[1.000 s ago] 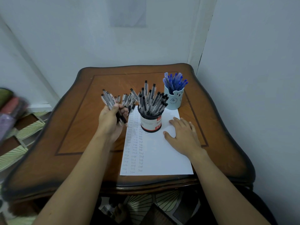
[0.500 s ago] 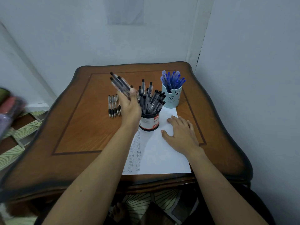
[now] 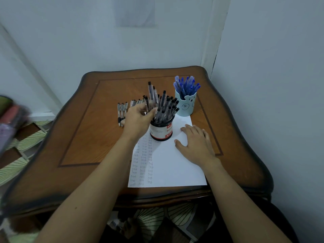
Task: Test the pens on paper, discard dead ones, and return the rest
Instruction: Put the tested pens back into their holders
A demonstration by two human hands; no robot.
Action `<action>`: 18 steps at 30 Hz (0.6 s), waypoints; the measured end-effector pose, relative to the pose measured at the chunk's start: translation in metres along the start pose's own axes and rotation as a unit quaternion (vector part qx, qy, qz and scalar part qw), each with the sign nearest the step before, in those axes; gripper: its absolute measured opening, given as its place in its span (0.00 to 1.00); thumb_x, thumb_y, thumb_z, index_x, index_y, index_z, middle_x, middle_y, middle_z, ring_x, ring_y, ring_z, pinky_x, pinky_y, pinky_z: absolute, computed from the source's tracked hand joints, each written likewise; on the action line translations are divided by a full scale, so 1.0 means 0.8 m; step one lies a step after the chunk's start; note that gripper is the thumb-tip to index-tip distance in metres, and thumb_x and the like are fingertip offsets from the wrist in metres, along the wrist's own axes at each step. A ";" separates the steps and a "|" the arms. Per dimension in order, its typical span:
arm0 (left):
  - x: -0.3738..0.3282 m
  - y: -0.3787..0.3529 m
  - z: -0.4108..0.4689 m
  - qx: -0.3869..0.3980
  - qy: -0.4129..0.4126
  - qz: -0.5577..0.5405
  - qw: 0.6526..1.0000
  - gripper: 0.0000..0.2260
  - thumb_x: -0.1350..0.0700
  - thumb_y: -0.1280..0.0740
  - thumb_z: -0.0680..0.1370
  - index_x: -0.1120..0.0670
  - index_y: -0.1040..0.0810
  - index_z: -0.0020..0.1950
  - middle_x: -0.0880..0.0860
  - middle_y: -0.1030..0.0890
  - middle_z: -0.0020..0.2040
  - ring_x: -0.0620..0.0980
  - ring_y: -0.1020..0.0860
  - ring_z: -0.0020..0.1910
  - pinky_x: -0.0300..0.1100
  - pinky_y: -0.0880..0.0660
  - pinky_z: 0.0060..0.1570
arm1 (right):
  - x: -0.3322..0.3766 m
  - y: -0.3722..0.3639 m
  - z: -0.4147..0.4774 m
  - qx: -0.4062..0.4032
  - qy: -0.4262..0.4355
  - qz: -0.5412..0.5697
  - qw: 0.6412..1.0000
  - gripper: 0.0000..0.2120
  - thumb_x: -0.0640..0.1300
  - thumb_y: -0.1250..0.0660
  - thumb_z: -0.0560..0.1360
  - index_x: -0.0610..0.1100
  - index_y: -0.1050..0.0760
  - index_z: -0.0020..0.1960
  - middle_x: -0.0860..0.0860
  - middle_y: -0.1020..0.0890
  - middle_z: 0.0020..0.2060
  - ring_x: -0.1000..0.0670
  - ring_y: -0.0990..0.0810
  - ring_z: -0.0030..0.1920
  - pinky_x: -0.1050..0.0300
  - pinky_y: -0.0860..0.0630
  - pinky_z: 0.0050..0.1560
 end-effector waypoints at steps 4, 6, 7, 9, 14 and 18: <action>0.006 0.002 -0.012 0.030 -0.034 0.021 0.999 0.03 0.47 0.33 0.81 0.42 0.20 0.49 0.42 0.22 0.47 0.39 0.24 0.46 0.48 0.24 0.50 | 0.000 0.001 0.000 0.000 0.001 0.005 1.000 0.27 0.62 0.42 0.80 0.53 0.36 0.76 0.54 0.38 0.78 0.50 0.45 0.79 0.45 0.54 0.78; 0.009 0.002 -0.020 -0.008 -0.028 -0.016 0.999 0.13 0.38 0.36 0.80 0.44 0.24 0.56 0.46 0.27 0.57 0.43 0.26 0.57 0.51 0.26 0.62 | 0.000 0.001 0.000 0.003 0.000 0.006 1.000 0.27 0.62 0.42 0.80 0.53 0.36 0.76 0.54 0.38 0.78 0.50 0.45 0.79 0.45 0.54 0.78; 0.011 0.001 -0.023 -0.022 -0.020 -0.044 0.999 0.23 0.32 0.37 0.76 0.44 0.28 0.63 0.49 0.29 0.62 0.44 0.27 0.62 0.49 0.27 0.66 | 0.000 0.001 0.000 0.002 0.000 0.007 1.000 0.27 0.62 0.42 0.80 0.53 0.36 0.76 0.54 0.38 0.78 0.51 0.45 0.79 0.46 0.54 0.78; 0.007 -0.005 -0.024 -0.002 0.006 -0.080 0.997 0.42 0.27 0.32 0.68 0.42 0.43 0.76 0.53 0.37 0.75 0.50 0.34 0.73 0.47 0.34 0.71 | 0.000 0.001 0.000 -0.002 0.000 0.007 1.000 0.27 0.62 0.42 0.80 0.53 0.36 0.76 0.54 0.37 0.78 0.50 0.45 0.79 0.46 0.54 0.78; -0.005 -0.023 -0.004 0.030 0.030 -0.075 0.996 0.51 0.43 0.17 0.64 0.47 0.42 0.79 0.52 0.30 0.74 0.52 0.30 0.73 0.53 0.33 0.72 | 0.000 0.000 0.001 -0.005 0.001 0.005 1.000 0.27 0.62 0.42 0.80 0.53 0.35 0.75 0.54 0.37 0.77 0.51 0.44 0.78 0.45 0.53 0.78; -0.004 -0.023 0.008 -0.058 0.008 -0.014 0.998 0.34 0.30 0.23 0.63 0.46 0.28 0.61 0.45 0.19 0.55 0.49 0.22 0.60 0.60 0.25 0.62 | -0.002 -0.002 0.001 -0.014 0.005 0.003 1.000 0.27 0.62 0.42 0.80 0.52 0.35 0.75 0.54 0.36 0.77 0.51 0.43 0.78 0.46 0.52 0.78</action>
Point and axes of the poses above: each hand's wrist, its own z-axis towards the middle knuckle, its own y-axis out of the back of the hand, x = y × z, the point moved 2 cm from there along z, towards the middle knuckle
